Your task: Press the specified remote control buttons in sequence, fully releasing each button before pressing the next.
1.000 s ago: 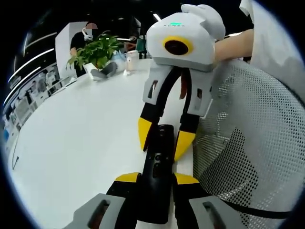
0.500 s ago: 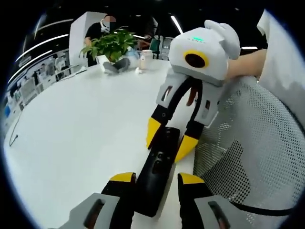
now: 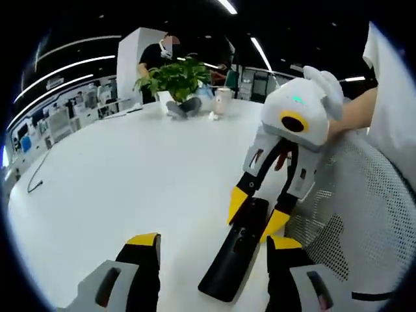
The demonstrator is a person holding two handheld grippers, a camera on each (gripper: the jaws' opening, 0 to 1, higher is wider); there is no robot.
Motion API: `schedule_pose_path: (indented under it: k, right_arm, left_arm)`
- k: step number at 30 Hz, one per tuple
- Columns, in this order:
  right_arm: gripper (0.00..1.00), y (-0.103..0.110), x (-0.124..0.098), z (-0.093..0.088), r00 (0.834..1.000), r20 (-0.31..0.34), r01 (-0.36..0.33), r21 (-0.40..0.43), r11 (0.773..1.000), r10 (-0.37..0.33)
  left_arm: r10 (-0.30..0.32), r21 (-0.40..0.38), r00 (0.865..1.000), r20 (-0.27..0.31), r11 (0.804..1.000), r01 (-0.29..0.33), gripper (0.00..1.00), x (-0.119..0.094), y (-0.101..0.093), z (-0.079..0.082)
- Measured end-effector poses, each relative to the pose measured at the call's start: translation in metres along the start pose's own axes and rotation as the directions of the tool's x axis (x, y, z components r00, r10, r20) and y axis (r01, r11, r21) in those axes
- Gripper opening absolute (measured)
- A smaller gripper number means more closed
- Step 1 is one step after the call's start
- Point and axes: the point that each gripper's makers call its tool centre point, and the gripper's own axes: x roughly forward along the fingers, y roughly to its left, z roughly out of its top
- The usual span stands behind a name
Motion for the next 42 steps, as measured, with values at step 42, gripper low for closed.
schedule_pose_path:
  k: [42]
  right_arm:
    - [0.23, -0.002, 0.001, 0.002, 1.0, 0.021, 0.007, 0.007, 1.0, -0.007]
  left_arm:
    - [0.489, -0.358, 0.707, 0.511, 0.869, -0.343, 1.0, -0.114, 0.1, 0.091]
